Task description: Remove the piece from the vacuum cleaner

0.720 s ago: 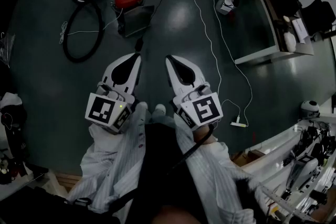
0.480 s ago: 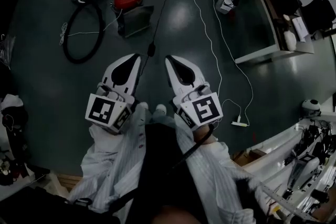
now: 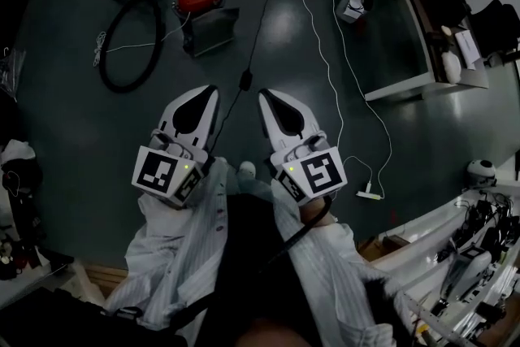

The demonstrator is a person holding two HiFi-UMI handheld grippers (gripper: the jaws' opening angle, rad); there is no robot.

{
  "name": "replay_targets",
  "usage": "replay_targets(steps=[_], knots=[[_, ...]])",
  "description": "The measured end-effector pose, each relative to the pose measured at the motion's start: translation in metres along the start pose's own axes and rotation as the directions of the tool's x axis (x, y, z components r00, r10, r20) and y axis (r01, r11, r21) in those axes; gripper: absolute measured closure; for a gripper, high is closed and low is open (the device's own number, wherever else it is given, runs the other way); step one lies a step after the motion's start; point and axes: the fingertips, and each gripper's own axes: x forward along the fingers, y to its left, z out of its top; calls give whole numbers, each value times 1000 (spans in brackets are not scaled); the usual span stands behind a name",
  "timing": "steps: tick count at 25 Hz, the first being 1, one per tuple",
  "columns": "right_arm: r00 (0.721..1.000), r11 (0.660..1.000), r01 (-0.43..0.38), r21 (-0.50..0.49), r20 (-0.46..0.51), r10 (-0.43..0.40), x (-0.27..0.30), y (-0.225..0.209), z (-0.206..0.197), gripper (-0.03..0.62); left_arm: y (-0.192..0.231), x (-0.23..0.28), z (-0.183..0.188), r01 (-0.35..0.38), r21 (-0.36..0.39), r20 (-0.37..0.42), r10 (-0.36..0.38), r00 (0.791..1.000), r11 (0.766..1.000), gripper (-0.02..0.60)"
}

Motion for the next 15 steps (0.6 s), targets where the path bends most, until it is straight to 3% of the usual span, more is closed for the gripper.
replay_targets(steps=[8,15], knots=[[998,999,-39,29,-56,41,31,-29,-21,594,35,34,-19,-57,-7,-48,57,997,998,578],[995,998,-59,28,-81,61,137,-105,-26,594,125,123,-22,-83,-1,-66,82,994,997,578]])
